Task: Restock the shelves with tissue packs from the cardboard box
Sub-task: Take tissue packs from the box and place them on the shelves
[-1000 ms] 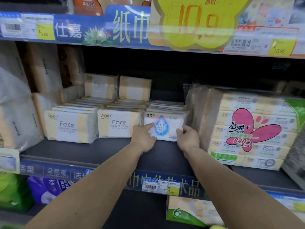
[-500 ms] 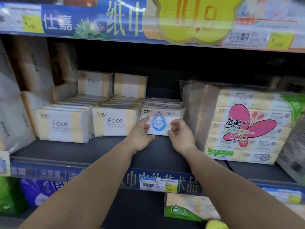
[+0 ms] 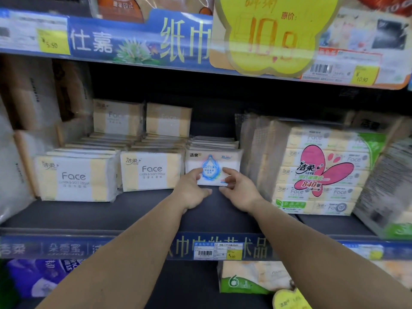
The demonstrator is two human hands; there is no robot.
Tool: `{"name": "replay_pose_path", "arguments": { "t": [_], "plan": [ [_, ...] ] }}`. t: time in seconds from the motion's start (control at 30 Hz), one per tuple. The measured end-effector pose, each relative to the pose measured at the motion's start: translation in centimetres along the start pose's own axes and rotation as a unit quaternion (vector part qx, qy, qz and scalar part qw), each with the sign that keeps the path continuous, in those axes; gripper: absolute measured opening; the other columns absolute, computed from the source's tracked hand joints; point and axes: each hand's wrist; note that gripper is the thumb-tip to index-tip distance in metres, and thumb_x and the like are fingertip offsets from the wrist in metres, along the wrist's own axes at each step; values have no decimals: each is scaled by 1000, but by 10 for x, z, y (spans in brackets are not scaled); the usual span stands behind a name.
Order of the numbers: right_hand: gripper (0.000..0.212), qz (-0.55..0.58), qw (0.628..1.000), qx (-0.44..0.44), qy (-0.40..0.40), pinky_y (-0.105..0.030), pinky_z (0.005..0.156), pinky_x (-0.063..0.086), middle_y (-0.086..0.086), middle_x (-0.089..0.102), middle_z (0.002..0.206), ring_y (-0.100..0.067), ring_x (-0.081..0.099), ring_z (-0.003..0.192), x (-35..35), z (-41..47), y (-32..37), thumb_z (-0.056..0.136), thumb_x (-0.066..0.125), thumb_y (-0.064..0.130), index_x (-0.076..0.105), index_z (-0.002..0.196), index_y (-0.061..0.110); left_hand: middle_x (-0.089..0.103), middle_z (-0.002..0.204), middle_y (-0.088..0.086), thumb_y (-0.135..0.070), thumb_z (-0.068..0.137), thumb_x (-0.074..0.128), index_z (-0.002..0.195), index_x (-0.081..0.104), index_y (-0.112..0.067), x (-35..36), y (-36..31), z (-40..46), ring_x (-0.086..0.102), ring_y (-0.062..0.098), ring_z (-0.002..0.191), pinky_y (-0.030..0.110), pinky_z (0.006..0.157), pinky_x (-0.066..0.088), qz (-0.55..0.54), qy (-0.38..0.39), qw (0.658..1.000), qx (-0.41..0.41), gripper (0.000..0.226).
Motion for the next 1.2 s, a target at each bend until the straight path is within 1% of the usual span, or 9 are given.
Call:
{"name": "replay_pose_path", "arguments": {
  "t": [0.17,0.3,0.4,0.53,0.7,0.83,0.9,1.0,1.2],
  "plan": [
    [46,-114,993,-11,35,-22,102,37,-1,56,135,-17,54,121,-19,-36,11,91,63,24,54,136,18,57,135,4,-30,84,71,129,57,-15,-8,-15,-18,54,19,121,28,104,40,137,14,990,22,50],
    [36,-175,984,-38,5,-22,99,38,0,59,133,-17,55,120,-35,-77,7,92,60,26,61,128,19,53,132,5,-49,86,63,128,57,-20,-5,-37,-60,52,24,119,33,99,43,345,25,937,59,52],
    [33,-206,976,-53,-35,-26,92,42,-4,59,129,-22,56,116,-59,-113,-2,94,56,27,62,126,19,52,129,7,-56,87,56,128,55,-24,21,-59,-95,51,28,118,37,96,44,409,-6,907,105,53],
    [39,-303,946,-34,-107,-37,90,48,-9,56,125,-31,52,118,-120,-178,-37,92,53,32,57,130,21,55,123,9,-53,87,56,122,57,-21,86,-104,-148,50,30,118,35,95,40,415,-23,895,162,48],
    [50,-379,915,58,-130,-41,97,43,-8,46,139,-29,41,128,-227,-300,-109,95,50,38,43,143,23,54,123,11,-52,85,57,126,53,-20,212,-161,-218,50,32,117,38,96,42,421,38,876,232,52],
    [50,-399,892,147,-155,-39,88,49,-9,43,143,-30,49,123,-308,-397,-160,96,49,40,43,142,23,46,137,10,-58,87,53,136,46,-25,326,-215,-274,41,33,129,43,104,38,399,121,865,280,59],
    [48,-402,878,190,-178,-39,86,50,-9,44,142,-30,51,120,-342,-438,-181,96,49,40,45,141,24,46,137,10,-57,86,54,136,47,-26,378,-243,-300,42,32,128,43,103,40,386,144,852,322,59],
    [45,-399,857,238,-223,-40,88,48,-10,50,131,-30,49,119,-386,-492,-217,94,50,39,49,136,23,44,137,10,-53,90,52,136,45,-26,449,-282,-337,43,32,126,42,96,42,376,180,834,362,55],
    [49,-391,816,346,-248,-43,100,44,-7,44,139,-29,40,129,-461,-564,-296,96,47,42,43,141,25,48,134,8,-51,90,53,138,42,-29,578,-329,-379,46,33,122,43,95,42,346,249,794,433,54]
  ]
}}
Point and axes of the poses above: each hand's wrist, its own z-axis towards the middle knuckle, its own x-axis out of the palm, y = z × x
